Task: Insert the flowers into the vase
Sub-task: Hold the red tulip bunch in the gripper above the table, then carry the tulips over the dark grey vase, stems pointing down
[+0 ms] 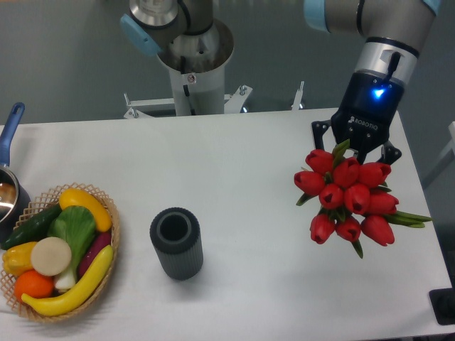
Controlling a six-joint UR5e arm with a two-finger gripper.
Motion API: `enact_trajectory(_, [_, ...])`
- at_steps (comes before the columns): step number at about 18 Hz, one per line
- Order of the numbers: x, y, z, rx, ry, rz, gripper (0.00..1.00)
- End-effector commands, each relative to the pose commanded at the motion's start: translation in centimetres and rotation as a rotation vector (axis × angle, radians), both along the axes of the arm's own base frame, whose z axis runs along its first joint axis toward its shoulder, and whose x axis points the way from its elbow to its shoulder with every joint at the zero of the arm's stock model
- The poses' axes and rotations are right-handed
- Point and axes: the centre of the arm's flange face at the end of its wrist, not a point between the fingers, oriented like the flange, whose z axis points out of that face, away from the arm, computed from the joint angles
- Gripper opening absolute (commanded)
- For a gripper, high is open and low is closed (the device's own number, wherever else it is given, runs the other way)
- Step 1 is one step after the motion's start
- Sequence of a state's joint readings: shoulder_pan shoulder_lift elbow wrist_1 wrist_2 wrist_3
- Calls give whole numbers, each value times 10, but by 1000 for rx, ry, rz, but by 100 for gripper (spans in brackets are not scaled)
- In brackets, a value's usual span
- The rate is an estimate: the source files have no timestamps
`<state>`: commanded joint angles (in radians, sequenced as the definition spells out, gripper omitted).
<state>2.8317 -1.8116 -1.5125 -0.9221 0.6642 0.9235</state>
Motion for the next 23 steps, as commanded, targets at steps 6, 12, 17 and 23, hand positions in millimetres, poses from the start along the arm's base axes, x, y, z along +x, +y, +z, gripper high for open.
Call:
enact_trajectory(6, [0,-1,-2,6,1,8,28])
enact_trajectory(12, [0,2,-3,5,2,5,28])
enact_trajectory(17, [4,7,-6,3,-4,-5,28])
enact_trajectory(23, [14,29,-23,5,8,-46,28])
